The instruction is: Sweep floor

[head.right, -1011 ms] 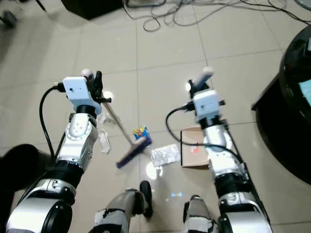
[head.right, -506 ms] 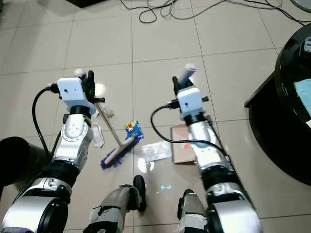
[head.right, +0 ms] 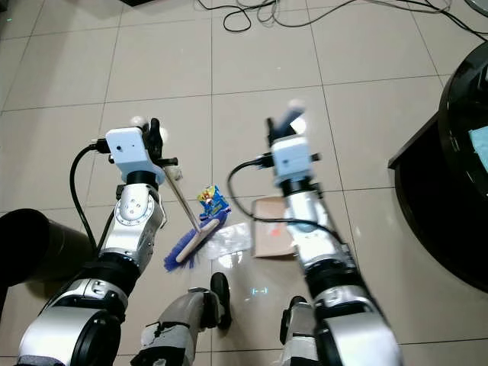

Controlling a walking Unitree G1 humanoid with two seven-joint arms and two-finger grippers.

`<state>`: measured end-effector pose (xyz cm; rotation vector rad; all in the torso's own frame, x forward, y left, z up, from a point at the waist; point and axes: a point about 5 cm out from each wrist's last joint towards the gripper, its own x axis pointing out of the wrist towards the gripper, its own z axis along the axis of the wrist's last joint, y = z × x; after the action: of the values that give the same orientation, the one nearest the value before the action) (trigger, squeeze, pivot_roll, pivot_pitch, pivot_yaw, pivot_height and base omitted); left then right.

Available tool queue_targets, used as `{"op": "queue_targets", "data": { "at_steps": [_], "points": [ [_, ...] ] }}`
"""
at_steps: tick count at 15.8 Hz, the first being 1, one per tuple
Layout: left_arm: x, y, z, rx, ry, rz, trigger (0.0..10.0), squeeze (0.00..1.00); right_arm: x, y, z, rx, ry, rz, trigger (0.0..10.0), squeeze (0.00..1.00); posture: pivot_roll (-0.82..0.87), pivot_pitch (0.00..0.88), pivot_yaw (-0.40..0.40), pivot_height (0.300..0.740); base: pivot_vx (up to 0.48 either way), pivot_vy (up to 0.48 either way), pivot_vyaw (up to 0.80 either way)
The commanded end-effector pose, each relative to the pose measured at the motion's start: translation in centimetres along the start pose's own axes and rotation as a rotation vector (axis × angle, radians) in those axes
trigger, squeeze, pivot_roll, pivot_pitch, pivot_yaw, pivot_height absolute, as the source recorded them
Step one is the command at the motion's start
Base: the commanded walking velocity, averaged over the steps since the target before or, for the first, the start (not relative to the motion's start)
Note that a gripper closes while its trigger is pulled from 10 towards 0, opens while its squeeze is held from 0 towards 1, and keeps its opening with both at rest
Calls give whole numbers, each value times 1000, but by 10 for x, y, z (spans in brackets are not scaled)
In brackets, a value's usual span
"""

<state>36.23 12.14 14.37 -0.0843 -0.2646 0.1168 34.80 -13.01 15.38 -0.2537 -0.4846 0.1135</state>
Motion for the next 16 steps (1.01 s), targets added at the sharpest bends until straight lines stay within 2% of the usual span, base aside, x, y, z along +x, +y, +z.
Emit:
{"op": "queue_targets", "data": {
  "at_steps": [1, 2, 4, 6, 11, 16],
  "points": [
    [-11, 3, -21, -41, 108, 54, 10000, 0, 1, 1, 7, -5, -47, 10, 10000, 0, 144, 375, 128, 740, 0, 0, 0],
    [-10, 7, -21, -48, 117, 77, 10000, 0, 0, -7, 9, -13, -57, 4, 10000, 0, 130, 376, 125, 740, 0, 0, 0],
    [-10, 7, -22, -64, 125, 97, 10000, 0, -6, -6, 2, -30, -26, 10, 10000, 0, 138, 373, 127, 740, 0, 0, 0],
    [-12, 4, -24, -57, 127, 86, 10000, 0, -13, 7, -6, -41, 9, 48, 10000, 0, 153, 374, 135, 740, 0, 0, 0],
    [-11, 3, -23, -56, 128, 83, 10000, 0, -14, 26, -5, -9, 23, 102, 10000, 0, 166, 374, 145, 740, 0, 0, 0],
    [-8, -4, -21, -79, 138, 81, 10000, 0, -15, 47, 0, 79, 21, 205, 10000, 0, 152, 370, 143, 740, 0, 0, 0]
  ]
}}
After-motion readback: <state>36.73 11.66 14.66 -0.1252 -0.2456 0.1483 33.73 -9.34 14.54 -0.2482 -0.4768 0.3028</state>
